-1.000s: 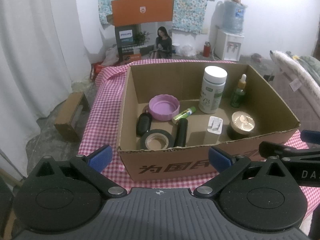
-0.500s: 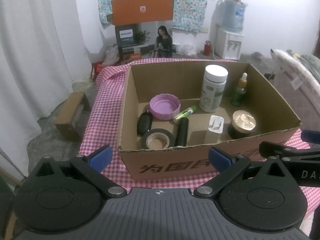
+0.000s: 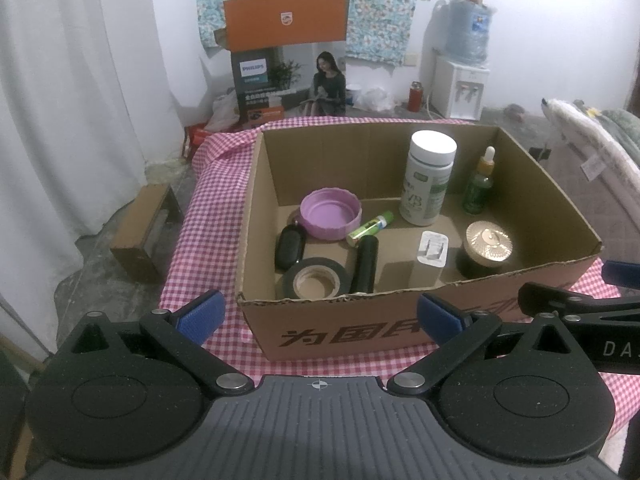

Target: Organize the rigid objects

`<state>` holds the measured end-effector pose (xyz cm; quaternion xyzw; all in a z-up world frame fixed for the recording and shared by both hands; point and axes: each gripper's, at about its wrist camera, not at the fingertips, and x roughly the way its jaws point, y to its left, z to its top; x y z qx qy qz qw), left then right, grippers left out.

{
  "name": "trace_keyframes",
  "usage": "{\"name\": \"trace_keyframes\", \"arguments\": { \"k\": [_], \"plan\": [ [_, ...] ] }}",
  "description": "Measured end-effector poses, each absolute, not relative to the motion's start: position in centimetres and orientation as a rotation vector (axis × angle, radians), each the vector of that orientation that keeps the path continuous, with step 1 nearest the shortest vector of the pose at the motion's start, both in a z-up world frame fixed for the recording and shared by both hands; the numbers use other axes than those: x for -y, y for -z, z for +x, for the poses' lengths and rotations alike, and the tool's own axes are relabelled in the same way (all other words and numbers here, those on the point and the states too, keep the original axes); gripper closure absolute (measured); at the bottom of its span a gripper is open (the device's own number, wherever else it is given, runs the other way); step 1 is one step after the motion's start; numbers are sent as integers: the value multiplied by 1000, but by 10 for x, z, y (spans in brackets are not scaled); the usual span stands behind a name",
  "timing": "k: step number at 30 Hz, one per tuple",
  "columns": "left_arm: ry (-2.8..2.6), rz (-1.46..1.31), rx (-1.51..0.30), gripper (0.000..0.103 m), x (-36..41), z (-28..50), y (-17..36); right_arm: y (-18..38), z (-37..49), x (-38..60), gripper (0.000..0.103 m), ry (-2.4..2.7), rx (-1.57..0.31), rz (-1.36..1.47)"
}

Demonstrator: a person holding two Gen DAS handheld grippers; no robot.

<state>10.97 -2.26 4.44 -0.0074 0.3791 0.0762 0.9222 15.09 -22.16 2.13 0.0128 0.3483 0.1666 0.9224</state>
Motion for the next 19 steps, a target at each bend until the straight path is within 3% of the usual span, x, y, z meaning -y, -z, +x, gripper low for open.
{"name": "trace_keyframes", "arguments": {
  "k": [19],
  "plan": [
    [-157, -16, -780, 0, 22, 109, -45, -21, 150, 221, 0, -343, -717, 29]
  ]
}}
